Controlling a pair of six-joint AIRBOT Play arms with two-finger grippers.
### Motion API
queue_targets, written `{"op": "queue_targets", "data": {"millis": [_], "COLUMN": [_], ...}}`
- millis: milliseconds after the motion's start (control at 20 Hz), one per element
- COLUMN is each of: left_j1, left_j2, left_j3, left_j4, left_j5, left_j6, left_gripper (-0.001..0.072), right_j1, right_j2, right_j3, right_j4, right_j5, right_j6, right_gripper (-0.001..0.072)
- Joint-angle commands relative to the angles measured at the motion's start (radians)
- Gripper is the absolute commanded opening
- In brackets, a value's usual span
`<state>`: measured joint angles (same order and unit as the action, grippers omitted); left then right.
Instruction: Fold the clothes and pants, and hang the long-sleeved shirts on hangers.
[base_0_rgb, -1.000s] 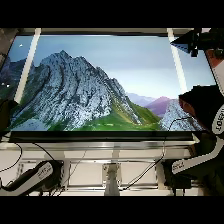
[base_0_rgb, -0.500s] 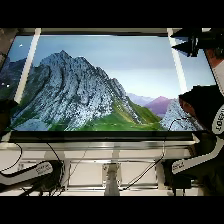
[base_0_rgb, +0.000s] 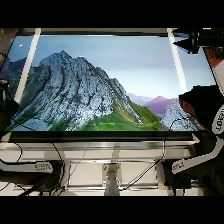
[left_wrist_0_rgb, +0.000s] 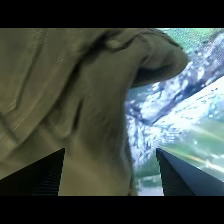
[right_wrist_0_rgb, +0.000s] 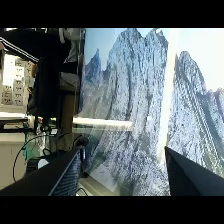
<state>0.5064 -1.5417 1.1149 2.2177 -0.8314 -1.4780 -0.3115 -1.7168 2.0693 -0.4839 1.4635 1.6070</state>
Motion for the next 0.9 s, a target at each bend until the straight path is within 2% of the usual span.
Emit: {"op": "queue_targets", "data": {"millis": [0, 50, 100, 150, 200, 250, 300, 400, 450, 550, 600, 650, 750, 850], "left_j1": [0.005, 0.008, 0.011, 0.013, 0.013, 0.013, 0.008, -0.019, -0.042, -0.112, -0.15, -0.19, -0.294, -0.417], "left_j2": [-0.054, -0.06, -0.064, -0.064, -0.064, -0.063, -0.061, -0.054, -0.04, 0.018, 0.054, 0.096, 0.2, 0.307], "left_j3": [0.0, 0.0, 0.0, 0.0, 0.0, 0.0, 0.002, 0.018, 0.031, 0.084, 0.121, 0.158, 0.225, 0.254], "left_j4": [0.064, 0.076, 0.08, 0.08, 0.08, 0.079, 0.079, 0.078, 0.078, 0.034, -0.029, -0.122, -0.361, -0.488], "left_j5": [0.048, 0.061, 0.07, 0.08, 0.083, 0.083, 0.083, 0.056, 0.05, 0.058, 0.072, 0.111, 0.246, 0.381], "left_j6": [0.005, 0.005, 0.005, 0.005, 0.005, 0.005, 0.0, -0.035, -0.099, -0.32, -0.423, -0.47, -0.47, -0.441], "left_gripper": [0.0627, 0.0623, 0.0555, 0.0415, 0.0244, 0.0064, 0.0023, 0.0022, 0.002, 0.002, 0.002, 0.002, 0.002, 0.002], "right_j1": [0.001, 0.001, 0.001, 0.001, 0.001, 0.001, 0.001, 0.001, 0.001, 0.001, 0.001, 0.001, 0.001, 0.001], "right_j2": [0.0, 0.0, 0.0, 0.0, 0.0, 0.0, 0.0, 0.0, 0.0, 0.0, 0.0, 0.0, 0.0, 0.0], "right_j3": [0.001, 0.001, 0.001, 0.001, 0.001, 0.001, 0.001, 0.001, 0.001, 0.001, 0.001, 0.001, -0.001, -0.011], "right_j4": [-0.001, -0.001, -0.001, -0.001, -0.002, -0.002, -0.002, -0.001, -0.002, -0.008, -0.03, -0.069, -0.183, -0.282], "right_j5": [-0.012, -0.012, -0.012, -0.013, -0.013, -0.013, -0.013, -0.012, -0.013, -0.012, -0.01, -0.008, -0.005, -0.006], "right_j6": [0.0, 0.0, 0.0, 0.0, 0.0, 0.0, 0.0, 0.0, 0.001, 0.001, 0.0, 0.0, 0.0, 0.001], "right_gripper": [0.0579, 0.0578, 0.0576, 0.0573, 0.0545, 0.0469, 0.0367, 0.0016, 0.0019, 0.0019, 0.0018, 0.0019, 0.0018, 0.0018]}}
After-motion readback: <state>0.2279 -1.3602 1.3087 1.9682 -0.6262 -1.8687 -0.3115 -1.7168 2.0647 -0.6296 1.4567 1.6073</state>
